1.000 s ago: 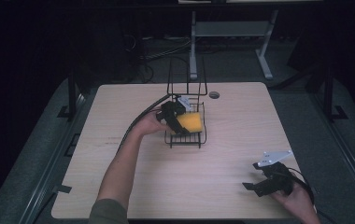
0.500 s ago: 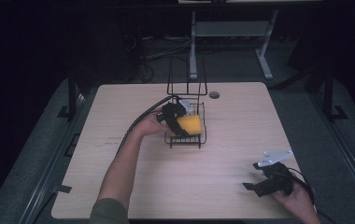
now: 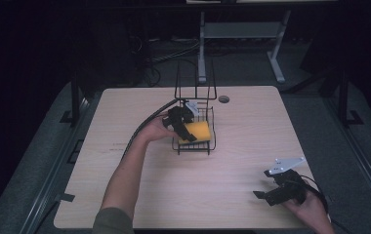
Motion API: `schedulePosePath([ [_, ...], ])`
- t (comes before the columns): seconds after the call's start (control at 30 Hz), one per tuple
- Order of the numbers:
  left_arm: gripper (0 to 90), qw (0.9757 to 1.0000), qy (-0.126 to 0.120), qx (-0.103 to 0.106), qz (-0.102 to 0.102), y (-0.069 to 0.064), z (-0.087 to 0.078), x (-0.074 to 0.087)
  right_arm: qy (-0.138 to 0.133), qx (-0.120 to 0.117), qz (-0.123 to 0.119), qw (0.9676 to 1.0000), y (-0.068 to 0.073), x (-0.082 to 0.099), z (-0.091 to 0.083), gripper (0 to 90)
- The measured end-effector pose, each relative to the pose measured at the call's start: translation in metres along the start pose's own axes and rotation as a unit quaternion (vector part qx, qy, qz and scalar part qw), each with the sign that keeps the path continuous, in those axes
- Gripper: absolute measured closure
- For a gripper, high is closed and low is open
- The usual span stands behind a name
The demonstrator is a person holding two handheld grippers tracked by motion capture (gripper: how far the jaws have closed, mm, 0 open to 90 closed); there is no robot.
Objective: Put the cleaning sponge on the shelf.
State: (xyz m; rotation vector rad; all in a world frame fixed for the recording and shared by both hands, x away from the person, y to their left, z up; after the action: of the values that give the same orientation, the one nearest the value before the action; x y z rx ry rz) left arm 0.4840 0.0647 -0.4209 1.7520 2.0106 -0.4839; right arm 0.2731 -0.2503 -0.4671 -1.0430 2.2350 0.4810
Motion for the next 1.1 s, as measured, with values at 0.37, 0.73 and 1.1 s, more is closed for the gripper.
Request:
schedulePosePath([
  [0.37, 19.4, 0.9998, -0.019, -0.004, -0.005, -0.001, -0.011, -0.003, 0.001, -0.001, 0.000, 1.0000, 0.000, 0.000, 0.000, 13.7],
  [0.73, 19.5, 0.9997, -0.019, -0.003, 0.012, -0.006, -0.015, -0.007, -0.001, 0.001, -0.002, 1.0000, 0.000, 0.000, -0.001, 13.7],
  [1.1, 20.5, 0.9990, -0.040, -0.017, 0.015, -0.019, -0.027, -0.004, -0.002, 0.000, -0.005, 1.0000, 0.000, -0.002, -0.001, 13.7],
])
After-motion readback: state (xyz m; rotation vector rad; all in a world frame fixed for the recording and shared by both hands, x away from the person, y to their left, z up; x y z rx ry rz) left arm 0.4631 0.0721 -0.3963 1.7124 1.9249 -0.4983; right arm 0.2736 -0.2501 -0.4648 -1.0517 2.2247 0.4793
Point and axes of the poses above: each handheld gripper's, and its own axes: z roughly forward along the jaws, x roughly out of its underside, y roughly to its left, the point moved 2 cm from there along z, roughly forward along the jaws, and after that the axes turned 3 degrees about -y, right-handed, at the moved point
